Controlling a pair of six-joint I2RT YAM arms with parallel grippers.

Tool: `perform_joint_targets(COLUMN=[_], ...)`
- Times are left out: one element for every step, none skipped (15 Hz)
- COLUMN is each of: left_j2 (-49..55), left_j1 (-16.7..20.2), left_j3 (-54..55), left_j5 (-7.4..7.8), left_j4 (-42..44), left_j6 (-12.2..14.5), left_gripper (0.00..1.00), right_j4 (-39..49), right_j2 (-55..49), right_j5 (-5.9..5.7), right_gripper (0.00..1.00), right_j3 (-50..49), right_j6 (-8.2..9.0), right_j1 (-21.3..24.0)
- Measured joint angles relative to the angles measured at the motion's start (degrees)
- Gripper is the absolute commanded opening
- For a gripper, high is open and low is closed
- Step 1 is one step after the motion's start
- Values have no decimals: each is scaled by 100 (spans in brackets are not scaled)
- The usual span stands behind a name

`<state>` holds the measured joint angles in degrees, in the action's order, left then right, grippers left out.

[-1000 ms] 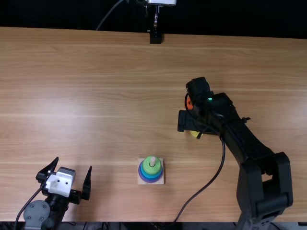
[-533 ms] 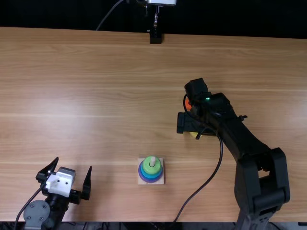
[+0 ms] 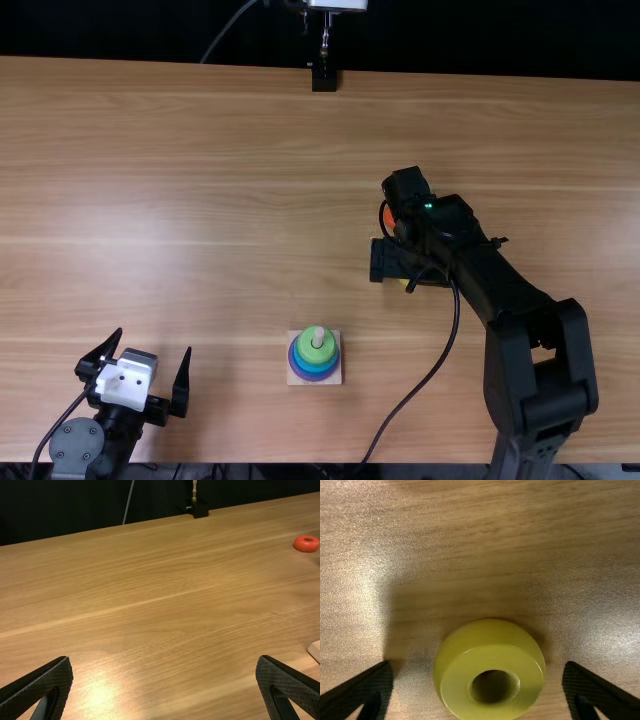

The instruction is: Build the Hanoi tower: stack the rings onto the peg from bottom to top in this color order: purple, dark blue, light blue, dark green, light green, yellow, orange.

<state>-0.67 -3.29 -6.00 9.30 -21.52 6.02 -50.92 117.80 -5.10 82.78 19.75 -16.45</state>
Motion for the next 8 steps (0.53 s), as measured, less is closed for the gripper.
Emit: perform_joint_targets(left_j2=[-2,0,0,0,0,0,0,0], left_j1=[2,2,2,2,2,2,2,2], left_j3=[0,-2,0,0,0,0,0,0], left_j5=[2,2,2,2,4,2,0,7], left_j4=[0,-2,-2,-2,0,0,0,-2], left_j6=[0,-2,0,-4,0,-4,-4,-2], left_gripper=[100,100,100,100,100,100,100,100], right_j4=[105,258,382,494,520,531,529,518], right_j2=[0,2,0,-2,-11,-11,-11,-11], right_j5=[-2,9,22,24,22,24,24,22], right_gripper=[9,0,0,0,0,0,0,0], right_j3=[-7,-46,-76,-96,-107,-111,-111,-109], right_j6=[0,-4,-9,-13,-13,-13,-15,-15], right_j1=[0,0,0,0,-2,0,0,0])
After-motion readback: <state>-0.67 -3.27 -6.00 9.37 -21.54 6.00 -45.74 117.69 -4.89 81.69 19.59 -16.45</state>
